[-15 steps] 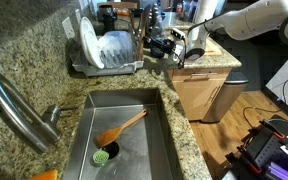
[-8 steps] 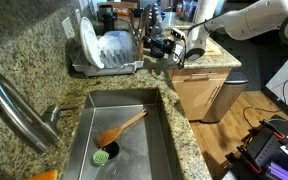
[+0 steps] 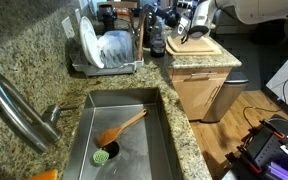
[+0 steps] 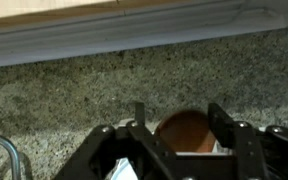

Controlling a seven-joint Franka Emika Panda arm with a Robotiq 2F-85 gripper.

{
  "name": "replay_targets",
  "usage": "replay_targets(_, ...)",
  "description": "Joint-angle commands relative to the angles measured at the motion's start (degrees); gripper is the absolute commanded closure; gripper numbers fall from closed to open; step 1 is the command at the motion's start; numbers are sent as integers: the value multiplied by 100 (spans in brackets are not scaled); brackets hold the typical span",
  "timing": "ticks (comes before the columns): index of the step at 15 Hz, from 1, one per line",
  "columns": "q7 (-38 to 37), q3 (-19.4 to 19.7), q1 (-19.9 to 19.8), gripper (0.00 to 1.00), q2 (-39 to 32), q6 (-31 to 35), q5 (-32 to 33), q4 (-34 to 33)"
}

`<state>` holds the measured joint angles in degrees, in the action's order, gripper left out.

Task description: Put the wooden spoon in the dish rack

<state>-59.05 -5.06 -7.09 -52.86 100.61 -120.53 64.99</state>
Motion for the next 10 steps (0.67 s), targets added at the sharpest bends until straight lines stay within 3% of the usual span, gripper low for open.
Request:
replay_targets(1,-237,-99,-109,27,3,165,103,-290)
replay_targets(4,-637,-90,-164,10,7,375,204,-784)
replay_targets(10,-639,-93,-147,10,-46,377,208,-787)
